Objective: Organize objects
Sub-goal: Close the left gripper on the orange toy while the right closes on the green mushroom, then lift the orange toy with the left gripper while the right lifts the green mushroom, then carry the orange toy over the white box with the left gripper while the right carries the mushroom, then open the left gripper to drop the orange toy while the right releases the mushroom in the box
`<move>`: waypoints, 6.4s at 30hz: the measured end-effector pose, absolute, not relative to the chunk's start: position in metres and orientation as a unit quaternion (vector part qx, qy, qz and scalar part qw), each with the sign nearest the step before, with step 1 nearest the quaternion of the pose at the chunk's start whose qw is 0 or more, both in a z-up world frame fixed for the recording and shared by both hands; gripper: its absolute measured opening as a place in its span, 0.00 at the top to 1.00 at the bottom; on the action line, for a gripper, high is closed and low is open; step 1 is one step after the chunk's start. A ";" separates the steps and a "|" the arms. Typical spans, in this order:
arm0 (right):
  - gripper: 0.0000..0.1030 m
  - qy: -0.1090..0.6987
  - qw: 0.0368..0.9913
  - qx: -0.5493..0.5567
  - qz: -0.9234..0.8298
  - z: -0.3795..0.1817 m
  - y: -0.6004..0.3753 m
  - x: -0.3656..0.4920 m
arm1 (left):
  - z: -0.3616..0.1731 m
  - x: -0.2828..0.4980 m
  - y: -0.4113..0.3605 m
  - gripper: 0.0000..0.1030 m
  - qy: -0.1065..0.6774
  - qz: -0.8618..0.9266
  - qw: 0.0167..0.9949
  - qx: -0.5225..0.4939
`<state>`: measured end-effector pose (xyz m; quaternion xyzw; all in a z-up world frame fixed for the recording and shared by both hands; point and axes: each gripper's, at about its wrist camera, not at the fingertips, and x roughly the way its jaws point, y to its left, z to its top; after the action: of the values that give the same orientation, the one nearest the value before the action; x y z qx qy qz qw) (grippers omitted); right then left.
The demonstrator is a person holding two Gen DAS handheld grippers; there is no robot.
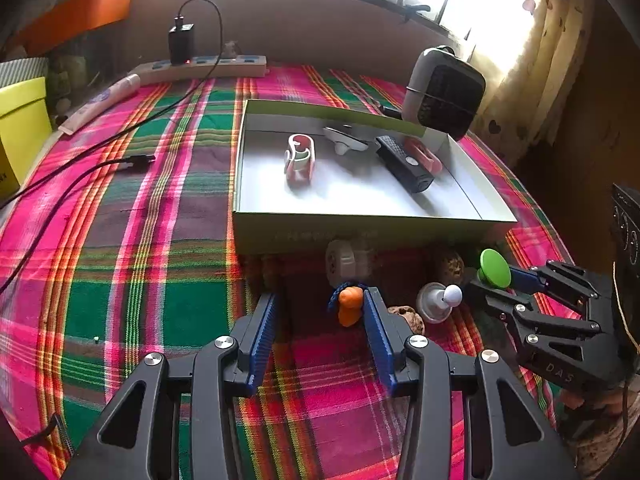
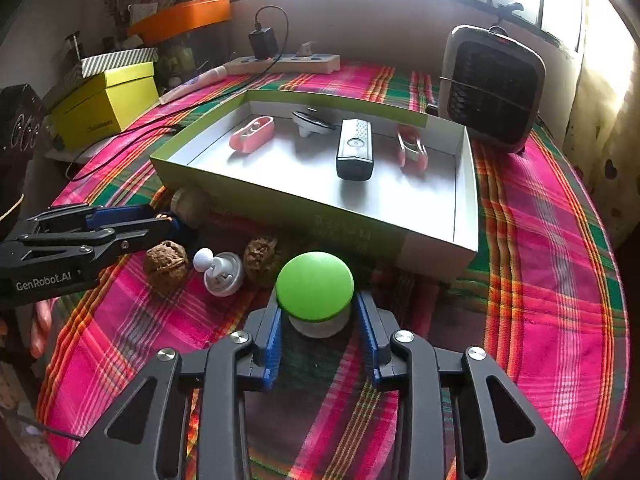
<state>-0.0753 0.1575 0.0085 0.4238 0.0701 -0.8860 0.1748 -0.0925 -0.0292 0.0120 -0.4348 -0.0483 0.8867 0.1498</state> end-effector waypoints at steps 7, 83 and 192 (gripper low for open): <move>0.67 0.064 0.176 0.424 -0.886 0.009 0.159 -0.075 | 0.015 -0.093 -0.023 0.59 -0.043 0.890 0.144 -0.430; 0.83 0.035 0.193 0.366 -0.910 0.040 0.172 -0.059 | 0.047 -0.077 -0.019 0.90 -0.040 0.910 0.145 -0.387; 0.64 0.057 0.132 0.390 -0.909 0.027 0.182 -0.170 | 0.030 -0.201 0.028 0.66 -0.011 0.886 0.169 -0.431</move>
<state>-0.1697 0.1816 0.0269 0.3903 0.0571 -0.9094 0.1316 -0.2006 0.0280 0.0305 -0.4309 -0.0108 0.8863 0.1694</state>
